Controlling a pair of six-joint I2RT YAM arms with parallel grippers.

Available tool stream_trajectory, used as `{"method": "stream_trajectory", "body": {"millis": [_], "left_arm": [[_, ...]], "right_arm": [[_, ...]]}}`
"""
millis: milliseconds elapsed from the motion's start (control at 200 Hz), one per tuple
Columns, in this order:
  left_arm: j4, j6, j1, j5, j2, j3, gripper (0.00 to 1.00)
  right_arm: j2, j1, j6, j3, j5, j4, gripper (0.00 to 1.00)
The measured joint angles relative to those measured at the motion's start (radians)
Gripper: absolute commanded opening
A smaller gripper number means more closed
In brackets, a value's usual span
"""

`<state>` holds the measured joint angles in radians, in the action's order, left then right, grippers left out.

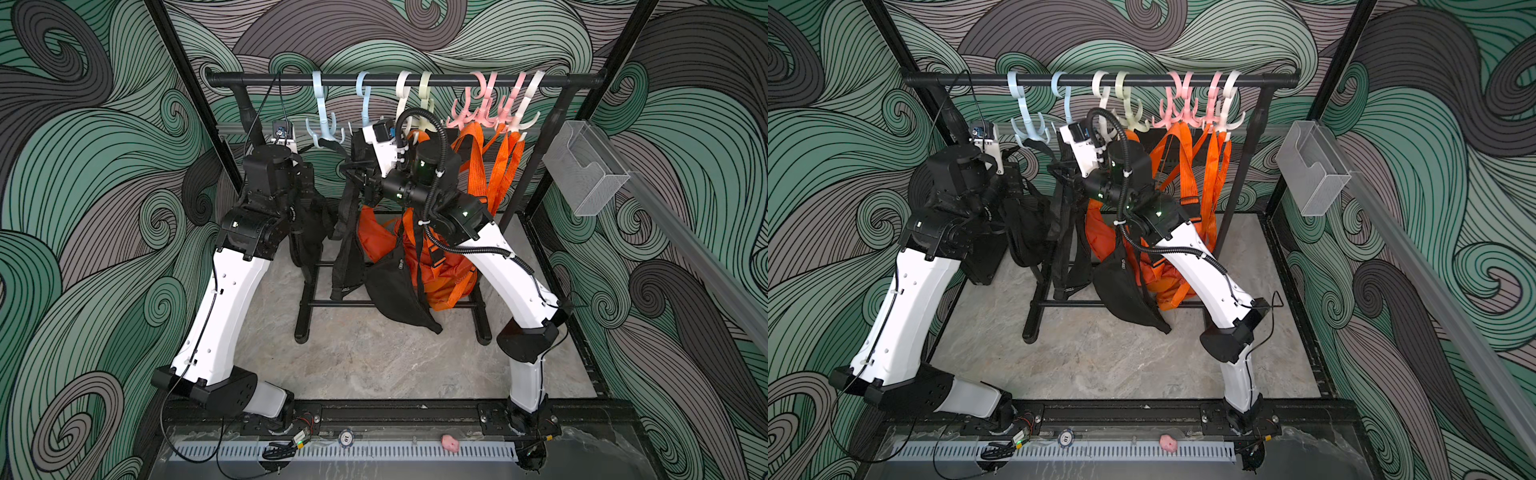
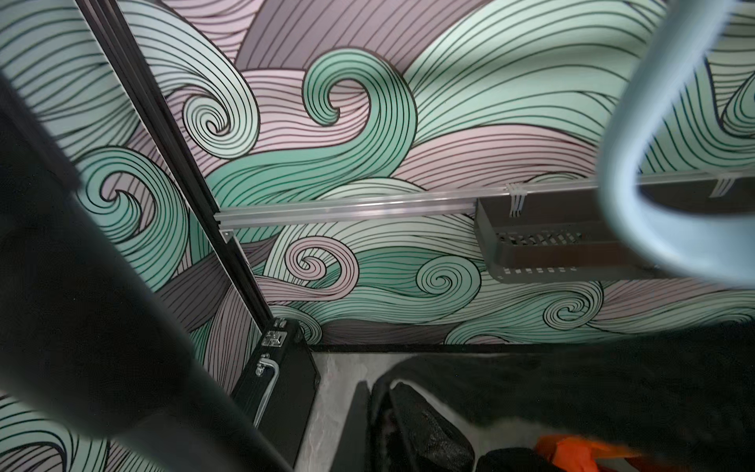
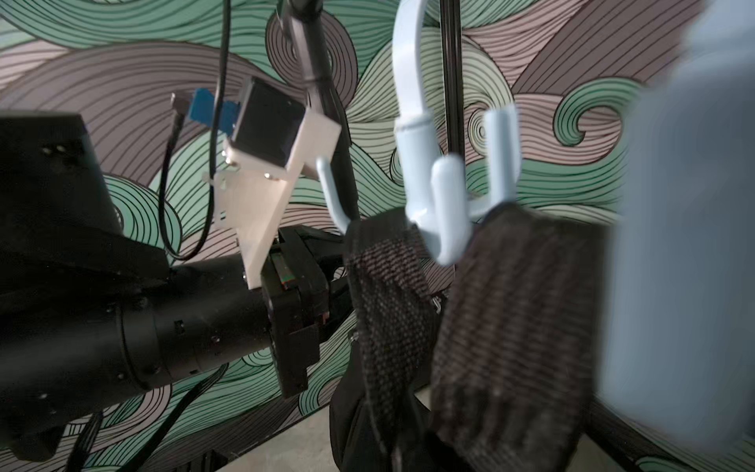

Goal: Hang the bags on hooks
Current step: Hang the bag on the hook.

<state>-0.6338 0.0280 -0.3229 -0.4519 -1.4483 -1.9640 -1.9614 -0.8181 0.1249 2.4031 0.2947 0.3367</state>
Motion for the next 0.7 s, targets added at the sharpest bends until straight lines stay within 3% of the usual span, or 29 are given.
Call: {"method": "stream_trajectory", "body": {"millis": [75, 120, 175, 255, 350, 380, 490, 695], "left_arm": [[0.000, -0.017, 0.000, 0.021, 0.000, 0.026, 0.00], [0.006, -0.025, -0.001, 0.035, 0.000, 0.039, 0.00], [0.015, -0.033, -0.002, 0.045, 0.007, 0.055, 0.24], [0.014, -0.046, 0.000, 0.049, 0.032, 0.095, 0.62], [0.015, -0.060, 0.000, 0.067, 0.065, 0.136, 0.86], [0.021, -0.063, 0.000, 0.075, 0.081, 0.154, 0.98], [0.054, -0.078, -0.001, 0.117, 0.160, 0.245, 0.99], [0.157, -0.100, -0.013, 0.191, 0.360, 0.503, 0.99]], "right_arm": [[-0.001, -0.027, -0.004, -0.048, -0.037, -0.016, 0.00], [-0.003, -0.040, -0.005, -0.071, -0.066, -0.038, 0.12], [0.002, -0.045, 0.000, -0.096, -0.092, -0.059, 0.34], [0.019, -0.046, -0.007, -0.136, -0.122, -0.060, 0.49], [0.052, -0.046, -0.022, -0.190, -0.162, -0.060, 0.68], [0.071, -0.046, -0.029, -0.216, -0.178, -0.061, 0.74], [0.165, -0.047, -0.076, -0.306, -0.224, -0.083, 0.99], [0.469, -0.058, -0.169, -0.558, -0.315, -0.206, 0.99]]}}
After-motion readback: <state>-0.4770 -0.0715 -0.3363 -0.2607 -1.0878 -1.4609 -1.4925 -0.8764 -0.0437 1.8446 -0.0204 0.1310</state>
